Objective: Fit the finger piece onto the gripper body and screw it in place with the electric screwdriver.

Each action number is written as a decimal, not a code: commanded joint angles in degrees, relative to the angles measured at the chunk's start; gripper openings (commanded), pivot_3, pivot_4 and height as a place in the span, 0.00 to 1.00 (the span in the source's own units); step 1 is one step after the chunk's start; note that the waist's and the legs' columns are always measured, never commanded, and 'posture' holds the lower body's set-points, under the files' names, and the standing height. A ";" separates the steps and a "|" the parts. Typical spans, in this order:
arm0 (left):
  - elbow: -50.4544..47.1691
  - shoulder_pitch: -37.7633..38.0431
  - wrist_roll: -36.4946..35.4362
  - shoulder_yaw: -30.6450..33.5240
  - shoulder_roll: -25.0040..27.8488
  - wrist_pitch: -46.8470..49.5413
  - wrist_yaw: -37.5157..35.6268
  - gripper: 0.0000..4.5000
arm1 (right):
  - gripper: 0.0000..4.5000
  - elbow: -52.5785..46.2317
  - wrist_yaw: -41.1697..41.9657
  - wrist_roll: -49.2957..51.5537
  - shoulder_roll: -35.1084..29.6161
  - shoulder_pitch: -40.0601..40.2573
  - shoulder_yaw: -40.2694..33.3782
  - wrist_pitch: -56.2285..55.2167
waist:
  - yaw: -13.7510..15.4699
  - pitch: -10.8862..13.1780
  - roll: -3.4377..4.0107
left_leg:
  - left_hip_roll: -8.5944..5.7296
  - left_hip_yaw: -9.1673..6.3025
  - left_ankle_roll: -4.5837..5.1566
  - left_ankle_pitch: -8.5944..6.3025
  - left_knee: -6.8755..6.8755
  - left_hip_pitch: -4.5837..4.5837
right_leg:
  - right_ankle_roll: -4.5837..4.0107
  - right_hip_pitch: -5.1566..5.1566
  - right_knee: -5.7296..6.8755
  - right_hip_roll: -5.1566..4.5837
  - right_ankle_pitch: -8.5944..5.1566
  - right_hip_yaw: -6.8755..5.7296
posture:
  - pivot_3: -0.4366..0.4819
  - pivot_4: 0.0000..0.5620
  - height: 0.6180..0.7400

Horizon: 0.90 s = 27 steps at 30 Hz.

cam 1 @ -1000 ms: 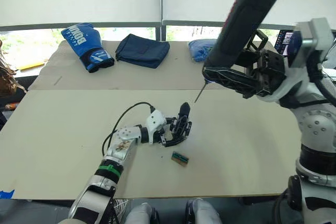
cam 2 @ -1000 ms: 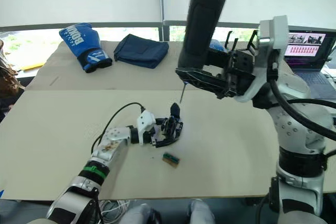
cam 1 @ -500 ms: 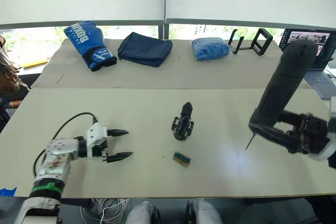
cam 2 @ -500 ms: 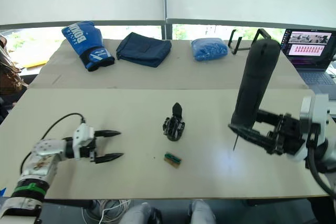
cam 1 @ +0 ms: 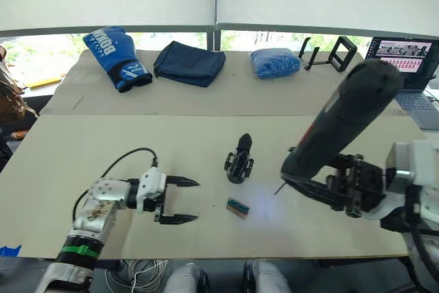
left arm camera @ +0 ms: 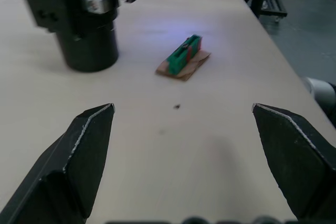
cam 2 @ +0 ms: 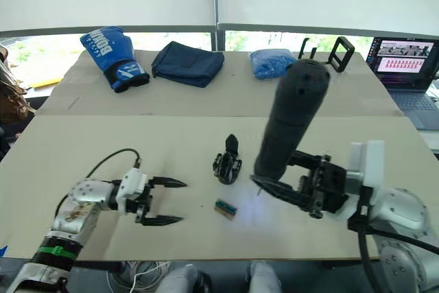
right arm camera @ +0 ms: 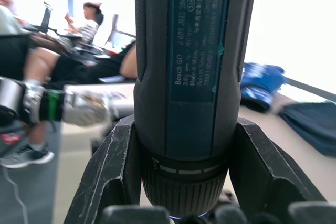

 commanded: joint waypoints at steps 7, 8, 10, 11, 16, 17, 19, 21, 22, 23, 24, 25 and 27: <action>-2.82 -0.37 5.17 -7.23 -6.38 2.20 7.47 0.99 | 0.42 1.57 0.75 -5.94 4.15 -7.30 13.67 -4.52 | 0.14 0.00 -0.01 | -0.01 -0.01 0.01 0.01 0.05 -0.04 | -0.01 -0.01 0.03 0.02 0.00 -0.02 | 0.48 0.27 1.00; -2.81 -0.33 5.68 -7.66 -6.77 1.97 8.10 0.99 | 0.42 1.81 0.67 -6.21 4.47 -7.69 14.21 -4.57 | 0.20 0.00 -0.01 | -0.01 -0.02 0.01 0.01 0.08 -0.06 | -0.02 -0.01 0.03 0.02 0.01 -0.03 | 0.48 0.27 1.00; -2.50 -0.45 6.96 -8.59 -7.75 1.66 9.54 0.99 | 0.42 2.57 0.58 -7.10 5.21 -8.52 15.54 -4.83 | 0.18 0.00 0.00 | -0.01 -0.02 0.02 0.01 0.11 -0.05 | -0.02 0.01 0.04 0.02 0.01 -0.03 | 0.48 0.27 1.00; -2.42 -0.50 7.25 -8.86 -7.99 1.70 9.88 0.99 | 0.42 2.83 0.59 -7.44 5.46 -8.73 16.02 -4.99 | 0.21 0.00 0.00 | -0.01 -0.01 0.02 0.01 0.12 -0.04 | -0.02 0.01 0.04 0.01 0.01 -0.02 | 0.48 0.27 1.00; -0.37 -2.12 8.62 -9.96 -9.42 1.23 10.91 0.99 | 0.42 4.55 0.23 -9.33 6.49 -9.78 18.16 -5.40 | 0.34 0.00 0.00 | -0.01 -0.04 0.04 0.00 0.13 0.01 | -0.02 0.11 0.04 -0.01 0.01 -0.05 | 0.48 0.27 1.00; 0.08 -2.70 8.81 -10.20 -9.82 1.19 10.95 0.99 | 0.42 4.91 0.20 -9.71 6.60 -9.91 18.45 -5.35 | 0.39 0.00 0.00 | -0.01 -0.05 0.04 0.00 0.14 0.01 | -0.02 0.12 0.04 -0.01 0.01 -0.05 | 0.48 0.27 1.00; 0.32 -3.24 8.90 -10.53 -10.24 1.41 10.95 0.99 | 0.42 5.33 0.31 -10.35 6.46 -9.87 18.76 -5.36 | 0.40 0.00 0.00 | -0.02 -0.05 0.06 -0.01 0.18 0.01 | -0.02 0.14 0.05 -0.02 0.01 -0.07 | 0.48 0.27 1.00; 0.30 -3.34 9.00 -10.96 -10.51 1.40 10.84 0.99 | 0.42 5.95 1.08 -11.42 5.68 -9.60 19.08 -5.68 | 0.26 0.00 0.00 | -0.01 -0.04 0.07 -0.02 0.17 0.01 | -0.02 0.13 0.05 -0.01 0.01 -0.05 | 0.48 0.27 1.00; 0.25 -3.31 9.07 -11.15 -10.62 1.42 10.85 0.99 | 0.42 6.23 1.78 -12.02 5.23 -9.41 19.29 -6.09 | 0.24 0.00 0.00 | -0.01 -0.03 0.07 -0.02 0.17 0.01 | -0.02 0.13 0.05 0.00 0.01 -0.05 | 0.48 0.27 1.00; 0.23 -3.26 9.14 -11.32 -10.78 1.43 10.92 0.99 | 0.42 6.60 2.27 -12.62 4.94 -9.24 19.42 -6.51 | 0.24 0.00 0.00 | -0.01 -0.04 0.07 -0.02 0.17 0.01 | -0.02 0.13 0.05 0.00 0.01 -0.06 | 0.48 0.27 1.00; 0.15 -3.17 9.14 -11.42 -10.87 1.50 10.97 0.99 | 0.42 6.84 2.45 -13.00 4.81 -9.11 19.44 -6.76 | 0.24 0.00 0.00 | -0.01 -0.03 0.07 -0.02 0.17 0.01 | -0.02 0.13 0.05 0.00 0.01 -0.06 | 0.48 0.27 1.00; 0.17 -3.15 9.23 -11.58 -11.00 1.56 11.09 0.99 | 0.42 7.24 2.55 -13.44 4.73 -9.06 19.42 -7.07 | 0.23 0.00 0.00 | -0.01 -0.03 0.07 -0.02 0.17 0.01 | -0.02 0.14 0.05 0.00 0.01 -0.06 | 0.48 0.27 1.00; 0.30 -3.19 9.40 -11.82 -11.25 1.65 11.34 0.99 | 0.42 8.04 2.51 -14.21 4.72 -9.07 19.28 -7.56 | 0.25 0.00 0.00 | -0.01 -0.03 0.07 -0.02 0.18 0.02 | -0.02 0.14 0.05 0.00 0.01 -0.05 | 0.48 0.27 1.00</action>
